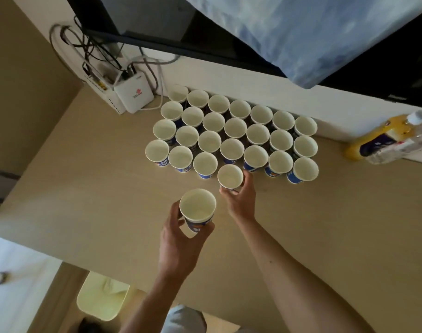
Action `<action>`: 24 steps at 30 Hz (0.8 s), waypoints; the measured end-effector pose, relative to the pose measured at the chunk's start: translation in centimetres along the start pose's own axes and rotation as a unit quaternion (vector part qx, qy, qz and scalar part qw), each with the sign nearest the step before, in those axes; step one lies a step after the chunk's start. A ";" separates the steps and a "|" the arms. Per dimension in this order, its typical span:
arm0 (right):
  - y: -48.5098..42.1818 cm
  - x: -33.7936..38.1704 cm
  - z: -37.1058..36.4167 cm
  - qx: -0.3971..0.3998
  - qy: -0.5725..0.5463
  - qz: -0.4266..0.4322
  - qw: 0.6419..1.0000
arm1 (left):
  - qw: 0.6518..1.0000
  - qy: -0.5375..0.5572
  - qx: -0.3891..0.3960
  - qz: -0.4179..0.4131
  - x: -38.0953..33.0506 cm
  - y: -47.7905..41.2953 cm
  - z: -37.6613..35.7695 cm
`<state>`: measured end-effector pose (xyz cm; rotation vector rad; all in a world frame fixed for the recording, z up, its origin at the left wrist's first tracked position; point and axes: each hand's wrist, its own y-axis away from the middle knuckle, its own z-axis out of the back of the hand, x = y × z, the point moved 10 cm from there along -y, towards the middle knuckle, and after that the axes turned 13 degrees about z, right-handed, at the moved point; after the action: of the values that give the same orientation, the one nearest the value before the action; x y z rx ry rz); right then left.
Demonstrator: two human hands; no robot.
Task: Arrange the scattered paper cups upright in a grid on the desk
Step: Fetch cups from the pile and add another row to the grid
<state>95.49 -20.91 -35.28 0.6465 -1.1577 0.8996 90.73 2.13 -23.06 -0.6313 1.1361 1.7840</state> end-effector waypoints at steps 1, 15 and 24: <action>-0.2 -0.2 -0.2 -0.006 -0.001 -0.001 1.000 | 1.000 0.000 0.001 0.005 0.3 -0.3 0.2; -1.3 -1.7 -1.6 -0.028 -0.029 -0.018 0.999 | 1.000 0.010 0.023 0.000 0.2 -2.4 0.5; 1.7 -3.1 0.1 -0.051 -0.052 -0.095 0.993 | 0.999 0.003 0.042 -0.011 0.1 -2.7 -0.1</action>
<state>93.56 -20.95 -38.20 0.7126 -1.2042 0.6470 93.09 2.51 -24.39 -0.5979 1.1959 1.7074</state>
